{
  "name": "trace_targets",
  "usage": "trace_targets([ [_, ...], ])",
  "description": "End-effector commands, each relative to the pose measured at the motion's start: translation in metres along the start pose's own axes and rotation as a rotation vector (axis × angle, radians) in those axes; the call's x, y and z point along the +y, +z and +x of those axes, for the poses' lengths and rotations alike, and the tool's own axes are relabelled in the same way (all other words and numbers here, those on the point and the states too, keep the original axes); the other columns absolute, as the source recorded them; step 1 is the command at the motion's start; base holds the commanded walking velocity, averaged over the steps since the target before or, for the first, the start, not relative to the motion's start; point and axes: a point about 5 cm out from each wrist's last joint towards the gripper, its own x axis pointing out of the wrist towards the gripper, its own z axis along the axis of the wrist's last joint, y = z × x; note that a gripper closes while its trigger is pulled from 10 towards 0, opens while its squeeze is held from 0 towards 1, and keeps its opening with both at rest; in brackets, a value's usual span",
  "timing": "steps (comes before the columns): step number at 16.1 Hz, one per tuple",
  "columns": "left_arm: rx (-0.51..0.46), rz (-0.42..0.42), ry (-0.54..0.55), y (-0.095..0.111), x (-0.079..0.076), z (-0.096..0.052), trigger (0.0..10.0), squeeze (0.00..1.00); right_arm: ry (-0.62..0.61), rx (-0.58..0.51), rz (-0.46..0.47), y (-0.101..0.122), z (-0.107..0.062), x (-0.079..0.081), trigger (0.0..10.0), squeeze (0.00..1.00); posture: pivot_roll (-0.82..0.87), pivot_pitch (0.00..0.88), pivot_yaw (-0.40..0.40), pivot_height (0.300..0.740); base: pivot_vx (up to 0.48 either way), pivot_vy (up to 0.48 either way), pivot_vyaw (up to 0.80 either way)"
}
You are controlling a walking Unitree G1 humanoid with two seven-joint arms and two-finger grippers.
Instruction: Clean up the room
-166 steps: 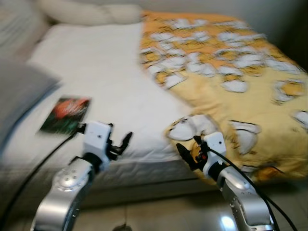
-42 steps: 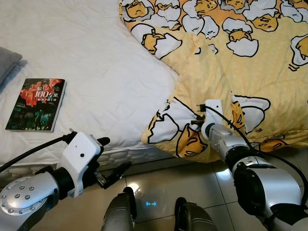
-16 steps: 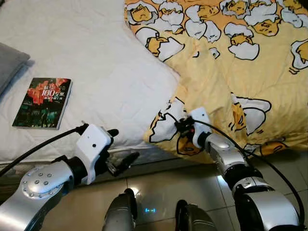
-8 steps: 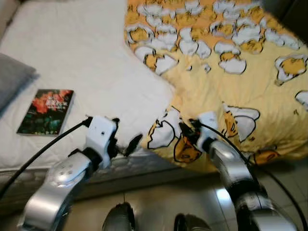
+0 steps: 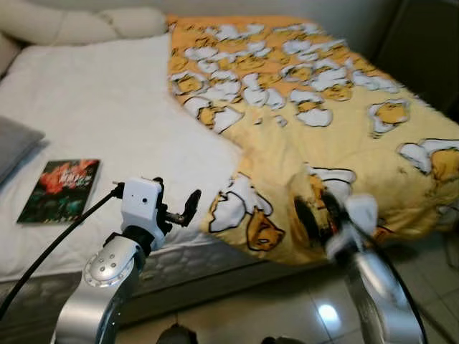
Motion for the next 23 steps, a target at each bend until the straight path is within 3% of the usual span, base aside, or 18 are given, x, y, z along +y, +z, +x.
trace_targets([
  [1,-0.019,-0.002,0.012,0.002,-0.004,0.001,10.0,0.0,-0.041,0.006,-0.001,0.004,-0.011,-0.003,10.0,1.0,-0.06,0.0,0.022,0.74,0.0,0.0,0.0],
  [5,-0.013,-0.018,0.048,0.0,-0.002,-0.002,10.0,0.0,-0.05,0.052,-0.001,0.003,-0.025,0.0,10.0,1.0,-0.08,0.0,0.033,0.74,0.26,0.0,0.0],
  [9,-0.012,0.001,0.047,-0.003,-0.006,-0.001,10.0,0.0,-0.068,0.09,-0.052,0.008,-0.018,-0.004,10.0,1.0,-0.07,0.0,0.023,0.74,0.295,0.0,0.0],
  [10,-0.008,0.005,0.053,-0.004,-0.005,-0.002,10.0,0.0,-0.059,0.101,-0.054,0.008,-0.015,-0.005,10.0,0.57,-0.07,0.0,0.017,0.74,0.304,0.0,0.0],
  [11,-0.007,0.006,0.058,-0.005,-0.005,-0.002,10.0,0.0,-0.047,0.111,-0.063,0.008,-0.013,-0.004,10.0,0.0,-0.07,0.0,0.01,0.74,0.307,0.0,0.0],
  [15,-0.005,0.018,0.096,-0.008,-0.002,-0.006,10.0,0.0,0.04,0.163,-0.139,0.005,-0.004,0.001,10.0,0.0,-0.04,0.0,-0.032,0.74,0.302,0.0,0.12],
  [23,-0.006,0.037,0.093,-0.009,-0.001,-0.007,10.0,0.0,0.105,0.197,-0.178,-0.003,0.0,0.007,10.0,0.0,-0.02,0.0,-0.037,0.74,0.304,0.0,0.79],
])
